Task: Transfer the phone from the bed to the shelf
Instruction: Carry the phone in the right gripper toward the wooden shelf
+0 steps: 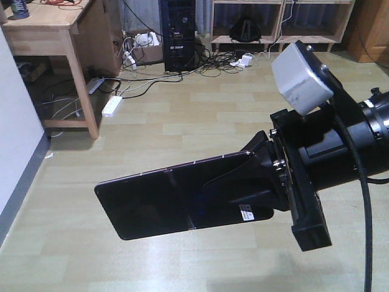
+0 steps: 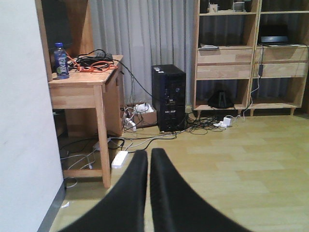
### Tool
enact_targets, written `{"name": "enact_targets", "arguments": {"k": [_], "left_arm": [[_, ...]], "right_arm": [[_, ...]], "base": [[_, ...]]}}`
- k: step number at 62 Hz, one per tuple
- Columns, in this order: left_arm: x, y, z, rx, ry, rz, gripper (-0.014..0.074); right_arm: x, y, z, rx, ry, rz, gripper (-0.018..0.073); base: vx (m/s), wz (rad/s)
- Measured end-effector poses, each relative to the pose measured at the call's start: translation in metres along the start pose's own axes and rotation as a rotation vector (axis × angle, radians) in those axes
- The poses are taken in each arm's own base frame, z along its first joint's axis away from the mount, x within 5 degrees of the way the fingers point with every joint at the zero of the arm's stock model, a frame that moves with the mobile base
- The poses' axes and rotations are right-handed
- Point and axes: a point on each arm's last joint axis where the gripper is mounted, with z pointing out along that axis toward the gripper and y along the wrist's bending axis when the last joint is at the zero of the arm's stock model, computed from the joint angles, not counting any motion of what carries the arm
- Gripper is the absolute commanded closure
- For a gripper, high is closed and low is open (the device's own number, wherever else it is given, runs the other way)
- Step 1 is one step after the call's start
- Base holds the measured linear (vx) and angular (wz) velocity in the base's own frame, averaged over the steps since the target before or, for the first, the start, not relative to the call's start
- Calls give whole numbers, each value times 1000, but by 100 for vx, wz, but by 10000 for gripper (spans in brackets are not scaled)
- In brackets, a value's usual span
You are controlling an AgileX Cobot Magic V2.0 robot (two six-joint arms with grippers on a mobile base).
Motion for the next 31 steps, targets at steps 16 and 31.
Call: {"name": "enact_targets", "arguments": {"k": [16, 31], "left_arm": [[0, 0, 0, 0, 0, 0, 595], [0, 0, 0, 0, 0, 0, 595]], "right_arm": [[0, 0, 0, 0, 0, 0, 561], [0, 0, 0, 0, -1, 0, 561]], "base": [[36, -15], [36, -31]]}}
